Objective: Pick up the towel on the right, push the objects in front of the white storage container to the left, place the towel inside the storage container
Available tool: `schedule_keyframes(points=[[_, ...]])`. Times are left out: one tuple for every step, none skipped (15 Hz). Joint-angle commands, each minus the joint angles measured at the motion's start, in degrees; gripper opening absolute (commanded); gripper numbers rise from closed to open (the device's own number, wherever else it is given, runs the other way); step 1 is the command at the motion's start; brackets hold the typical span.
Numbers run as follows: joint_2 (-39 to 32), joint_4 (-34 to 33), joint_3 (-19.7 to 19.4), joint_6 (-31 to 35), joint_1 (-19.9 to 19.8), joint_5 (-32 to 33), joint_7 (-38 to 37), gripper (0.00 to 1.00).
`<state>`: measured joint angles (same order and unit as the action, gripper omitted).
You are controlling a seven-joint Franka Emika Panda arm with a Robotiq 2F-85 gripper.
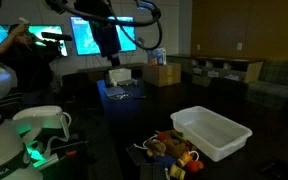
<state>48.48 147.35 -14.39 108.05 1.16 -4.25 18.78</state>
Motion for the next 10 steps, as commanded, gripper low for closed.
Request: schedule_keyframes(points=[[-0.1,-0.4,0.5,-0.2,-0.7,-0.5,0.5,1.0],[0.1,-0.5,0.5,-0.2,-0.7,-0.5,0.5,1.0],[0.2,-0.6,0.5,-0.2,-0.7,-0.5,0.4,1.0],[0.3,-0.6,0.5,-0.2,-0.7,-0.5,0.4,1.0],[0.3,-0.6,0.5,-0.2,-0.7,-0.5,0.4,1.0],[0.3,-0.6,0.5,-0.2,-0.7,-0.5,0.4,1.0],[0.1,-0.7,0.6,-0.1,-0.8,-0.1,0.5,1.0],[0.0,-0.4,0.6,0.0,-0.9,0.0,0.5,1.0],[-0.2,-0.2,0.7,0.3,-1.0,0.1,0.5,1.0],[-0.3,-0.2,0.6,0.3,-1.0,0.1,0.7,1.0]])
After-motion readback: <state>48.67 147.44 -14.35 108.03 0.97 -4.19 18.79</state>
